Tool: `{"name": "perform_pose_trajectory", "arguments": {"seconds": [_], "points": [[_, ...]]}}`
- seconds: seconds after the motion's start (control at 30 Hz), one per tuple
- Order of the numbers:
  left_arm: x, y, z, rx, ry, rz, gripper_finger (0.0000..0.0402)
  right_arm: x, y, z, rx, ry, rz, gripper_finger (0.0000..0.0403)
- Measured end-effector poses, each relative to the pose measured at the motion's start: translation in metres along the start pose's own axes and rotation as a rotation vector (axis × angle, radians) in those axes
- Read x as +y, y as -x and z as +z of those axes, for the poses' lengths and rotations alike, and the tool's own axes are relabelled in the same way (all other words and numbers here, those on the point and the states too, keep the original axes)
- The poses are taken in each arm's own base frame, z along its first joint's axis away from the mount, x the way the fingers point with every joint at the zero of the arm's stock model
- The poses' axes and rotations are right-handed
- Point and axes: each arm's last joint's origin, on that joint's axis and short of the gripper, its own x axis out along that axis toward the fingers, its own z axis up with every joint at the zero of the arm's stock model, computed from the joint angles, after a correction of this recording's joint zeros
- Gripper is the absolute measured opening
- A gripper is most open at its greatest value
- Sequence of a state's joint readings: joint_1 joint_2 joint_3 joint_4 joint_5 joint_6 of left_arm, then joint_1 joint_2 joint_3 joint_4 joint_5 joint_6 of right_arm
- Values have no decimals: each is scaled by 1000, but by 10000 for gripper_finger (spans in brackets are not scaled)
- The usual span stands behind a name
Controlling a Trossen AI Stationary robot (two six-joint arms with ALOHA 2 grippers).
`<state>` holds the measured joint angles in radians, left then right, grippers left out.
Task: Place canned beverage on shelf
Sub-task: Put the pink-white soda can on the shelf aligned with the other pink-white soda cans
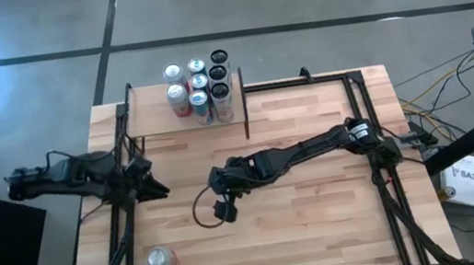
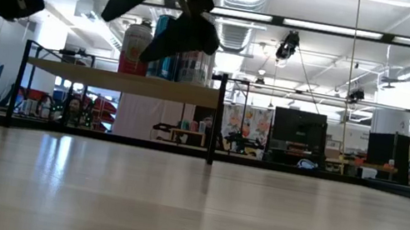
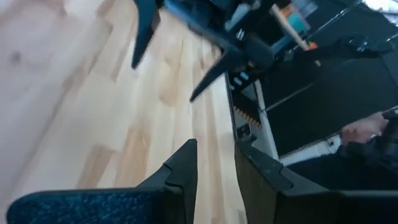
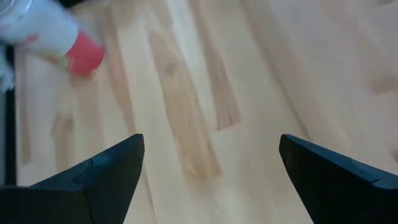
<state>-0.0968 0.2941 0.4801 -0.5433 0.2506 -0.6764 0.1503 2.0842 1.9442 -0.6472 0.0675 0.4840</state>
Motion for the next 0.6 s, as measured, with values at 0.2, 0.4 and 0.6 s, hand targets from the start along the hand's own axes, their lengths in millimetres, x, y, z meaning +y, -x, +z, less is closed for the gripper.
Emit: {"name": "perform_pose_trajectory", "arguments": {"seconds": [0.2,0.4,0.6], "points": [[-8,-27,-2,113,82,12,77,-15,-5,0,71,75,113,364],[-22,-40,2,112,129,58,77,-26,17,-9,177,172,162,364],[-40,-34,16,192,131,151,77,-45,51,-29,124,198,177,364]]}}
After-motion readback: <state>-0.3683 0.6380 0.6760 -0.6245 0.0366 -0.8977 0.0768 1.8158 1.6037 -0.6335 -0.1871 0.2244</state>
